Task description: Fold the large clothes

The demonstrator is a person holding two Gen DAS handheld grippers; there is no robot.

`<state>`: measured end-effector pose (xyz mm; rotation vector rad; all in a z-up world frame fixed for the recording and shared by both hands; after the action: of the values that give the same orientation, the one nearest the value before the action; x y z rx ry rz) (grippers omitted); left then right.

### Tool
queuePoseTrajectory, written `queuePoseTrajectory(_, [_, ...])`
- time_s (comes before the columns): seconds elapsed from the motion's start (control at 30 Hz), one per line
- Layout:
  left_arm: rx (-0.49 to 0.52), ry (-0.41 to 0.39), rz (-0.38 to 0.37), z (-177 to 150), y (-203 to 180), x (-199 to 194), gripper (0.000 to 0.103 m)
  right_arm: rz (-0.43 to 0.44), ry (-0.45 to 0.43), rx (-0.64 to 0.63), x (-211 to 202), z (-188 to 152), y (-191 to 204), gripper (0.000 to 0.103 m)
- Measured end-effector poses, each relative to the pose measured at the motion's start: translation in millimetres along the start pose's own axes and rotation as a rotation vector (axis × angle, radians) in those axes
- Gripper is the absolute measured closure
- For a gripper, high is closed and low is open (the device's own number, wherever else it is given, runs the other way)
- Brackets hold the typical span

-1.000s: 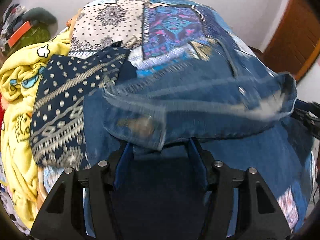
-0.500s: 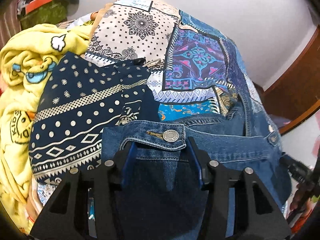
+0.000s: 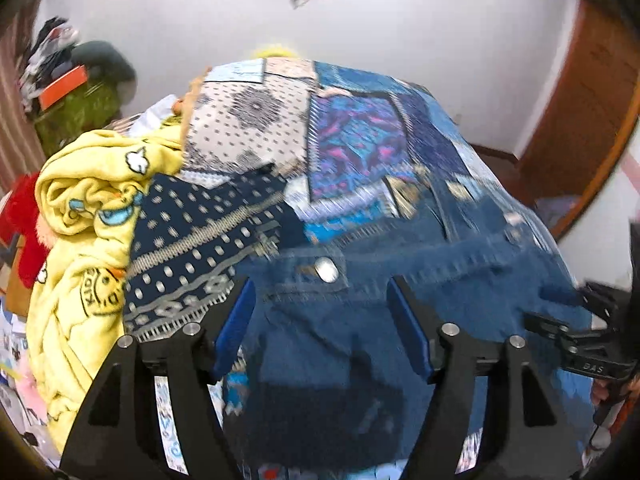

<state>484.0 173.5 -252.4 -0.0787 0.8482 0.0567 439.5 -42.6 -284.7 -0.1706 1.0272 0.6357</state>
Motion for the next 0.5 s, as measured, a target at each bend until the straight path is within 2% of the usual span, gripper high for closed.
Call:
queuePoseTrajectory(0.1, [0.034,0.038,-0.023,-29.3,-11.4,1.7,0.033,0.039,0.014,-0.05,13.2,-5.3,29.9,0.05])
queuePoseTrajectory(0.17, [0.068,0.077,-0.02,-49.5,-16.7,8.9,0.033,0.026,0.037,-0.088,23.7,-10.8,39.1,0.049])
queuePoseTrajectory(0.27, [0.087,0.135,-0.008,-74.4,-18.7,23.7,0.033,-0.021,0.079,-0.113,40.2,-22.6,34.9,0.048])
queuePoseTrajectory(0.37, [0.065,0.182,0.0,-97.0,-13.3,38.6,0.032,-0.016,0.051,-0.127,37.9,-26.4,29.4,0.047])
queuePoseTrajectory(0.4, [0.062,0.174,0.004,-102.5,-11.4,41.3,0.031,-0.046,0.051,-0.139,36.7,-28.1,25.1,0.043])
queuePoseTrajectory(0.43, [0.059,0.162,0.007,-104.4,-10.1,41.9,0.028,-0.09,0.06,-0.147,35.7,-30.5,19.9,0.027])
queuePoseTrajectory(0.5, [0.049,0.133,0.027,-106.6,-6.7,38.7,0.024,-0.143,0.052,-0.154,32.1,-33.7,6.5,0.016])
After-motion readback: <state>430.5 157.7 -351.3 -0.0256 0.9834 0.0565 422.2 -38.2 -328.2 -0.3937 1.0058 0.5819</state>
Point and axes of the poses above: each gripper's, at about its wrist camera, not at the fingertips, and x roughly the way its jaws point, y to its left, z to its top, the point moved 10 cm from there along x, roughly the way its jaws point, and after that the axes turned 4 degrees about z, right-handed, at the moved point
